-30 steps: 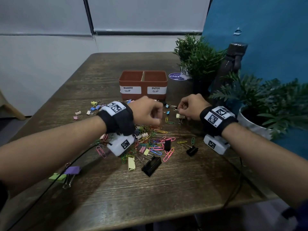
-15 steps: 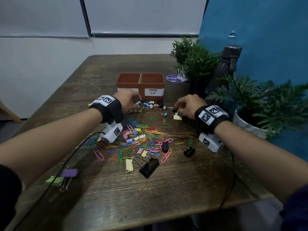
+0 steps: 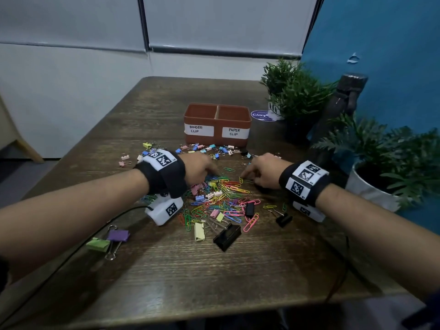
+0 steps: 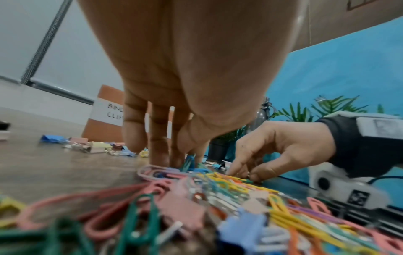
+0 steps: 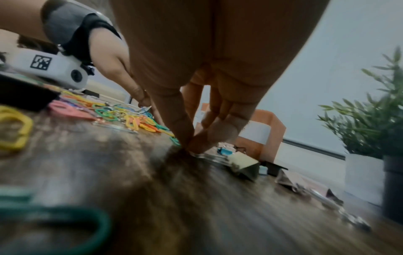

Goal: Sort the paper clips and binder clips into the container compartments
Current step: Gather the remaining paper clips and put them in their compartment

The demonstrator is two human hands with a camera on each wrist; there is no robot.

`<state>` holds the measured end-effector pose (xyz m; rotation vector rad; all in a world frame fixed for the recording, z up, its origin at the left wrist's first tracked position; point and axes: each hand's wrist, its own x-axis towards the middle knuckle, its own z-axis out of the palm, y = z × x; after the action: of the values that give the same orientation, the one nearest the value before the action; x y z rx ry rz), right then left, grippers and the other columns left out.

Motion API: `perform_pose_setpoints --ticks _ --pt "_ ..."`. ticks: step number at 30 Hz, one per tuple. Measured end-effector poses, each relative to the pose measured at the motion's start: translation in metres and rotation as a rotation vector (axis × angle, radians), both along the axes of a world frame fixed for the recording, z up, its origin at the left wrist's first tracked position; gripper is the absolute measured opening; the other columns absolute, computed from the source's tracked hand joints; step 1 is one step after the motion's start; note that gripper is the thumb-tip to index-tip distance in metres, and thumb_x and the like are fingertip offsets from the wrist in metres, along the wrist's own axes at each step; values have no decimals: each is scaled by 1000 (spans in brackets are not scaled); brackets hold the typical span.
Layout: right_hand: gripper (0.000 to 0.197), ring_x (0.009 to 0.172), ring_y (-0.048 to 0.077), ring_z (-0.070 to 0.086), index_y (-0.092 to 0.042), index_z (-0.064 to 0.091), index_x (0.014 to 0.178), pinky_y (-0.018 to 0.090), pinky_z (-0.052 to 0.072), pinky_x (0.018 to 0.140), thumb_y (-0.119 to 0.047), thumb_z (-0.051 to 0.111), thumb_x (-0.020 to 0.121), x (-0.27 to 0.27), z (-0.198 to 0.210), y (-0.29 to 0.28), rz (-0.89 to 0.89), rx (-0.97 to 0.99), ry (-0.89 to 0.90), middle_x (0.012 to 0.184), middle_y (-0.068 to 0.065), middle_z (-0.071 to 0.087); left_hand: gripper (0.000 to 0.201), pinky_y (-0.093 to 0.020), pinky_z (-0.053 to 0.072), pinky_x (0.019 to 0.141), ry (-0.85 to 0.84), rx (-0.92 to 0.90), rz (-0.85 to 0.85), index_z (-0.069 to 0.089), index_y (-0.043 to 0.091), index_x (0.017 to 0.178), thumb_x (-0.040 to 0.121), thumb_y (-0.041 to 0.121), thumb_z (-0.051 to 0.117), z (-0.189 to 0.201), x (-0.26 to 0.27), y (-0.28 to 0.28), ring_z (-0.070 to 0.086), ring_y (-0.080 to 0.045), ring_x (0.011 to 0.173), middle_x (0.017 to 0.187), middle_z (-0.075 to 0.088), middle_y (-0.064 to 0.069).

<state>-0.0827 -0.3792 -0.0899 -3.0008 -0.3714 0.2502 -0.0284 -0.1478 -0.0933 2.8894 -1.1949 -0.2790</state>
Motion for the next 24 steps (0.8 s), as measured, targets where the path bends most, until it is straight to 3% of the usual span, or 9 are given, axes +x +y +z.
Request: perform_pose_setpoints --ticks 2,4,8,11,14,16,18,22,24 --pt "42 94 8 59 -37 71 116 24 49 86 -7 59 90 -4 1 6 58 15 -8 108 -11 65 43 -38 44 103 -2 -35 -54 60 21 132 96 5 43 0 -9 -2 53 -19 120 130 59 0" --pt "37 88 5 64 -36 72 113 27 55 86 -8 63 90 -7 4 7 56 110 -15 104 -14 69 40 -39 45 100 -49 -80 -65 58 22 133 97 12 43 4 -17 -2 53 -19 118 130 56 0" --pt "31 72 7 73 -25 75 104 32 60 69 -1 74 83 -15 17 3 -34 481 38 89 -5 74 24 -34 53 82 -49 -134 -85 65 26 115 92 25 58 16 -29 10 62 -12 90 102 66 7" --pt "19 68 0 67 -30 76 89 23 52 71 -19 85 75 -26 29 4 43 379 103 75 -11 73 24 -23 51 71 67 -106 -81 68 29 108 85 30 71 17 -38 18 63 -3 75 86 70 13" --pt "33 74 9 70 -27 72 91 33 54 80 -38 90 65 -40 32 11 13 260 307 78 -7 75 32 -10 40 60 77 -77 -83 70 29 111 80 31 78 12 -40 18 57 0 72 90 67 12" --pt "40 78 13 71 -27 70 94 36 53 81 -38 91 62 -47 28 18 -11 197 396 82 -3 76 35 -9 38 59 77 -73 -83 70 28 113 79 31 79 11 -39 17 57 0 74 92 67 11" --pt "42 74 9 68 -28 69 93 32 50 75 -38 92 60 -49 22 22 -24 156 405 81 -4 75 34 -12 41 63 91 -73 -83 70 27 112 80 29 79 11 -40 17 60 -2 77 91 68 11" --pt "31 69 1 68 -25 72 93 26 47 72 -30 89 68 -51 28 23 -29 155 400 81 -7 75 27 -1 37 59 98 -102 -110 72 24 110 83 22 75 8 -41 21 59 3 74 91 72 10" --pt "30 72 1 68 -27 73 93 22 46 70 -31 89 68 -52 35 22 -18 179 353 82 -9 75 26 -4 39 62 95 -131 -124 72 24 110 84 20 73 8 -42 23 61 2 75 91 72 10"
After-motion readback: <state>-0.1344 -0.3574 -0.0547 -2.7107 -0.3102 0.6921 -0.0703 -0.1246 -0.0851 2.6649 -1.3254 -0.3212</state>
